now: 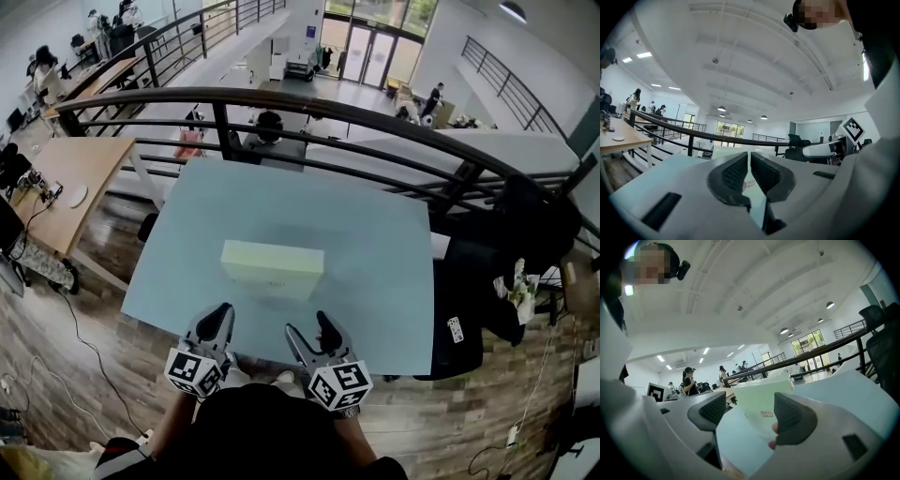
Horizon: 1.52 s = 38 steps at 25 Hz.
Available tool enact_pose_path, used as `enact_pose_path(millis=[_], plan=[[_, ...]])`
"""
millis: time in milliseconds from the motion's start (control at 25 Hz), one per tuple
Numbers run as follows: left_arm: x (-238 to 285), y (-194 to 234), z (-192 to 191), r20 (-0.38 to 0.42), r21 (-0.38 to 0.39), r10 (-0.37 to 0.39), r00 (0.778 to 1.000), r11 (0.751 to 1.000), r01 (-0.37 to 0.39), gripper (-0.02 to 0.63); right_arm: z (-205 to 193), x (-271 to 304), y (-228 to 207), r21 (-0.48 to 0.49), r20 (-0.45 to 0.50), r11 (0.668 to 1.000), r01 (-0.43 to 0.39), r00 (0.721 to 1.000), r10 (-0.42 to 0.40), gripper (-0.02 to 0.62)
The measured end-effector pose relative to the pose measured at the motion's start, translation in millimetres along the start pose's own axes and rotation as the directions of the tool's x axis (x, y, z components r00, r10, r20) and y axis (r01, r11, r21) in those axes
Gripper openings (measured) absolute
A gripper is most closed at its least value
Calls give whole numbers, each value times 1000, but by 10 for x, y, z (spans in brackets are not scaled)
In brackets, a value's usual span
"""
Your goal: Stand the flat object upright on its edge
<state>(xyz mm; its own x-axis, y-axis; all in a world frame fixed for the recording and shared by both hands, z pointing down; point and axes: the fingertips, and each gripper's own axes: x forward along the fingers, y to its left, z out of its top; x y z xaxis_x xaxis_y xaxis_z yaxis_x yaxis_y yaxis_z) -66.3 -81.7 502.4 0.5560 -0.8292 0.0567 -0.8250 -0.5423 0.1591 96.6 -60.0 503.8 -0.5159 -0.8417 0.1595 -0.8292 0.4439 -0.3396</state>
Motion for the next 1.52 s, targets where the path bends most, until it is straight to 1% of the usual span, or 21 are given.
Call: enact_pose_path(millis=[120,240,320,440,640,760,840,960,1080,1280,1440,1520], plan=[[-50,-8,-7,9,-22,22,1000,1000,-22,8,1,-46,62,14,10,1000,-10,1000,10,308],[-70,-37,-1,14,-28,23,1000,999,-22,3,5,-79,79,23,16,1000,-13,1000,13,283],[-84,-54,27,20,-17,17,1000,1000,-16,3,37,-110,77,32,28,999,-10,1000,9,268],[-105,-83,108,42,16,15,999,1000,-16,3,132,-179,64,40,56,999,-3,998,1,228],[-85,-182,283,70,18,-8,998,1000,7,3,258,-245,34,37,89,999,13,996,-16,128],[-91,-234,435,111,52,-2,994,999,-4,2,307,-261,44,26,101,999,26,994,-29,45],[-110,-266,522,139,83,2,990,997,-13,2,321,-258,67,18,108,999,26,994,-28,9],[-129,-300,602,164,134,6,986,991,-29,2,346,-244,121,0,111,1000,19,994,-19,8],[-119,-300,650,153,138,11,988,990,-32,2,393,-214,191,-41,108,999,18,994,-13,8],[-120,-335,850,172,78,-7,985,997,-6,2,489,-183,330,-95,108,995,4,994,7,8],[-103,-345,845,144,21,-27,989,999,24,2,519,-175,353,-87,113,996,6,994,4,8],[-97,-348,819,131,6,-26,991,1000,25,2,539,-184,346,-78,115,997,9,993,0,8]])
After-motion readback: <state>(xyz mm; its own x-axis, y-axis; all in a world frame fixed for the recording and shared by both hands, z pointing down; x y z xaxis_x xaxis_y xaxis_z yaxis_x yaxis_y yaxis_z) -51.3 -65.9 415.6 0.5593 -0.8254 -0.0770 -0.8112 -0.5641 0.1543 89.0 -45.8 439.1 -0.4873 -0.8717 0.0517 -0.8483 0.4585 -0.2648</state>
